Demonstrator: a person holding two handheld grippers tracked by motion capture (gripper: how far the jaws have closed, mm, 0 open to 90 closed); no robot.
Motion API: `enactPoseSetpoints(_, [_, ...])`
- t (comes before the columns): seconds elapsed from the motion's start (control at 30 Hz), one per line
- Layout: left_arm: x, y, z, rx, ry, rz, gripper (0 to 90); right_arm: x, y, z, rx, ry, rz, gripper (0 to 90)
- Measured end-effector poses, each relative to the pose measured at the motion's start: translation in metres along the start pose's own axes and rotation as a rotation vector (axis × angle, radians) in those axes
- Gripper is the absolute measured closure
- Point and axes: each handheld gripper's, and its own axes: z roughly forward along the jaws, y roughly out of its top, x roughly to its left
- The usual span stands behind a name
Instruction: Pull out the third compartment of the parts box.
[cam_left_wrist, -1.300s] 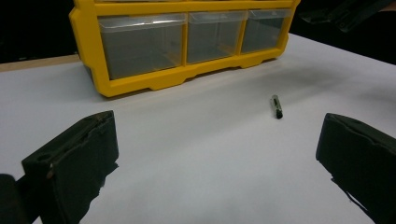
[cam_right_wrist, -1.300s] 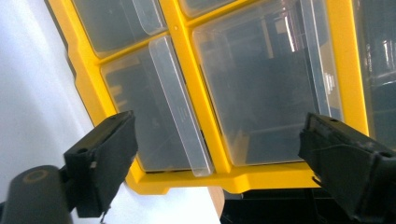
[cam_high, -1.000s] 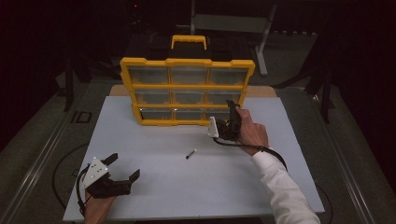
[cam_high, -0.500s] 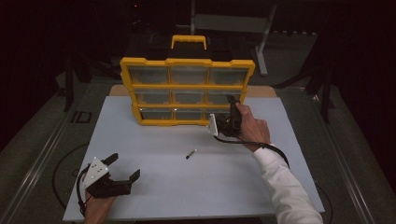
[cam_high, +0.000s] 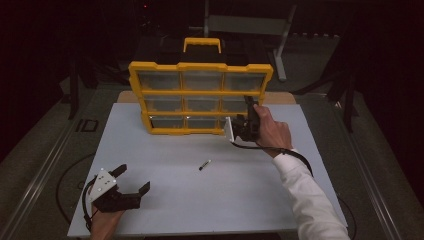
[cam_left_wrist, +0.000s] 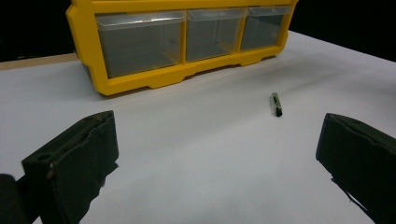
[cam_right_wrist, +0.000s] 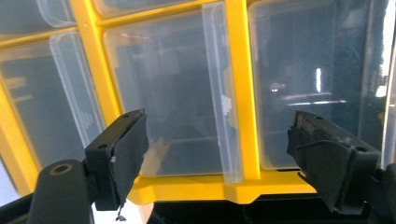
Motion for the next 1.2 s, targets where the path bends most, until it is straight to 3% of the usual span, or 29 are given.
enactPoseSetpoints(0.73, [-0.001,0.0,0.001,0.004,-0.001,0.003,0.0,-0.027,0.003,-0.004,-0.011,-0.068,-0.024,25.2])
enactPoseSetpoints(1.2, [0.0,0.0,0.0,0.003,-0.002,-0.001,0.0,-0.052,0.003,-0.004,-0.004,-0.13,-0.036,26.9])
